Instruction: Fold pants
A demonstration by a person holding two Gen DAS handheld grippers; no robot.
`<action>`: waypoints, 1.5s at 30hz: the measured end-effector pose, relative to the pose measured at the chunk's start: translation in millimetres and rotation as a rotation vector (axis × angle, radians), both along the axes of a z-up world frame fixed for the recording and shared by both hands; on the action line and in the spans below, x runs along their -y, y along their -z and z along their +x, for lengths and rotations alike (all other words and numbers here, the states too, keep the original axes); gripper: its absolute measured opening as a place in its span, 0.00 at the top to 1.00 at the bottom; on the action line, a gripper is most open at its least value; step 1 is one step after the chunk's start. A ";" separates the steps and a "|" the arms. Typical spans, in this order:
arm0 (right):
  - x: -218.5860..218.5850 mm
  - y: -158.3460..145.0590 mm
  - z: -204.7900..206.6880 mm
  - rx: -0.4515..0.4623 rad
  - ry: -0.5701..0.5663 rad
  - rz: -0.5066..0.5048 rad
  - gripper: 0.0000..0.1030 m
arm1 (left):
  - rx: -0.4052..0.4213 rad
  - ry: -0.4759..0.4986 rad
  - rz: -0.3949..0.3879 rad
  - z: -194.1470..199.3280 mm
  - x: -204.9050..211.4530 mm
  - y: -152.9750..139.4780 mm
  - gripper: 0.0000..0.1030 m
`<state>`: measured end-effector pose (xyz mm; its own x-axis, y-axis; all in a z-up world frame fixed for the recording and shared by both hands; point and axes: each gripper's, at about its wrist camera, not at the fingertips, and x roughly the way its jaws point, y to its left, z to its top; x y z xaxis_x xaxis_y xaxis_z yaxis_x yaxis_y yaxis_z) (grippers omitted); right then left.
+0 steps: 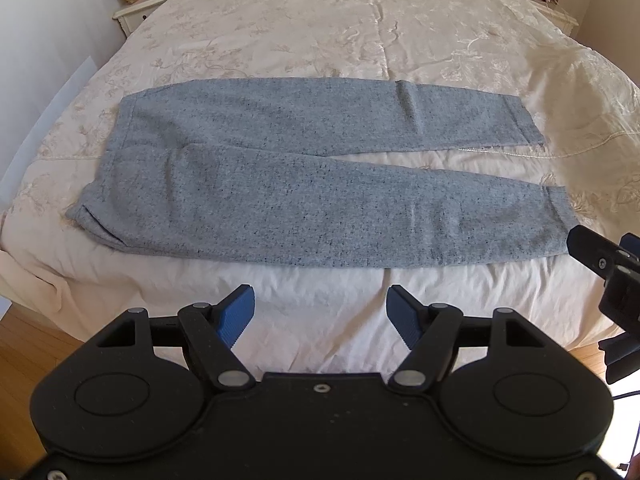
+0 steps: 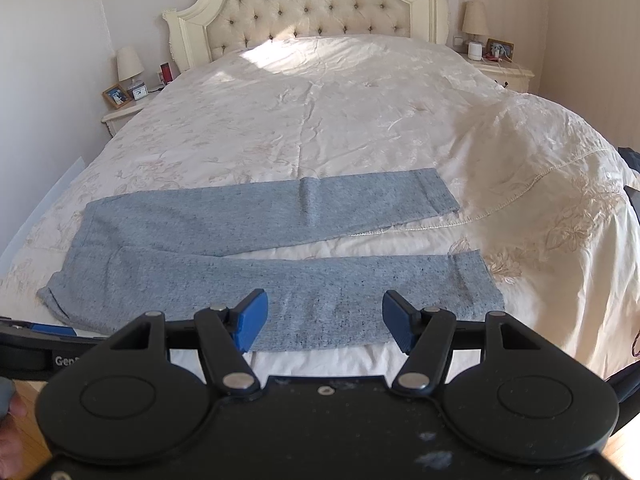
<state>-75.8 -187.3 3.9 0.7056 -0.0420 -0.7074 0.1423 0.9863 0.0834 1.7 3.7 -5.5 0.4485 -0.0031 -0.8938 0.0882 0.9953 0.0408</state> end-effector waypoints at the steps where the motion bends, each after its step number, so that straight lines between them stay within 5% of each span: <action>1: -0.7 0.0 -0.4 -0.001 -0.001 -0.001 0.36 | -0.002 0.000 0.000 0.0 -0.5 0.2 0.29; 45: -8.6 17.1 19.0 -0.132 -0.001 -0.016 0.36 | -0.012 -0.028 0.034 -0.8 -19.7 6.1 0.30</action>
